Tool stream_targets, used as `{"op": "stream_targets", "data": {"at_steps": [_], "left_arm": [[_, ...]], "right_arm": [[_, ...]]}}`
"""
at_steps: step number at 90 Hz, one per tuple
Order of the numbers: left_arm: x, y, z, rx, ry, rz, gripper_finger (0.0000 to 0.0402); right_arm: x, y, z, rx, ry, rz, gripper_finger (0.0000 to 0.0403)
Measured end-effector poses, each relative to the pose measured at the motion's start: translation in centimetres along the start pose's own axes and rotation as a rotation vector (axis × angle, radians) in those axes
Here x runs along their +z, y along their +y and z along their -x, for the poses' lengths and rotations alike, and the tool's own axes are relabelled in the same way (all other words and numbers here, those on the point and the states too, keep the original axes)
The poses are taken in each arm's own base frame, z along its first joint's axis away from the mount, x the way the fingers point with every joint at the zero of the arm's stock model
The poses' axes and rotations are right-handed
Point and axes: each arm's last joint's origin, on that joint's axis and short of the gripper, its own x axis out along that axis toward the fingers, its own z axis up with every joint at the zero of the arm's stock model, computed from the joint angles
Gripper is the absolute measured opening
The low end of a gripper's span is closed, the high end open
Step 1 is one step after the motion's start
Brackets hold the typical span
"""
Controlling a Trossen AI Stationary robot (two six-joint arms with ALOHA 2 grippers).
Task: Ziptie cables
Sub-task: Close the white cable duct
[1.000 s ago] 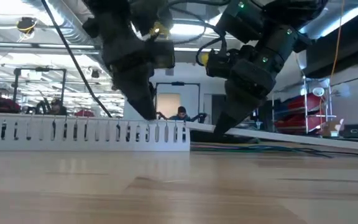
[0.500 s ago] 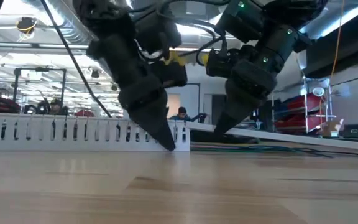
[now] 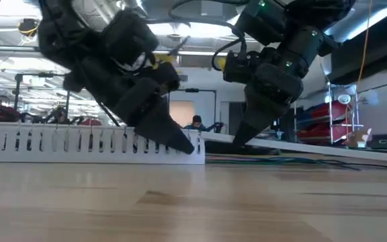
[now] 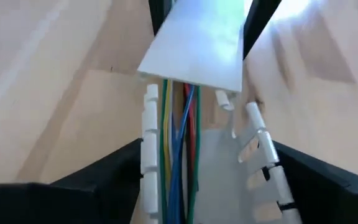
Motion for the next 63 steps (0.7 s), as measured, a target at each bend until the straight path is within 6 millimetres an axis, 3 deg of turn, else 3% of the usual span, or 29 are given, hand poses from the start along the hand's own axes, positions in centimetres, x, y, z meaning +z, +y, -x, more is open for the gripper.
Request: {"op": "stream_targets", "data": {"at_steps": [16,38,63], "left_arm": [[-0.5,0.02,0.5,0.022,-0.061,-0.008,0.0287],[-0.56,0.02,0.49,0.015,-0.052,-0.053,0.0239],[-0.54,-0.1,0.49,-0.018,-0.05,-0.08,0.0234]], "right_arm": [[0.23,0.03,-0.04,0.001,-0.026,0.025,0.0234],[0.4,0.1,-0.03,0.012,-0.045,0.078,0.0234],[0.77,0.29,-0.01,0.064,-0.079,0.096,0.0234]]}}
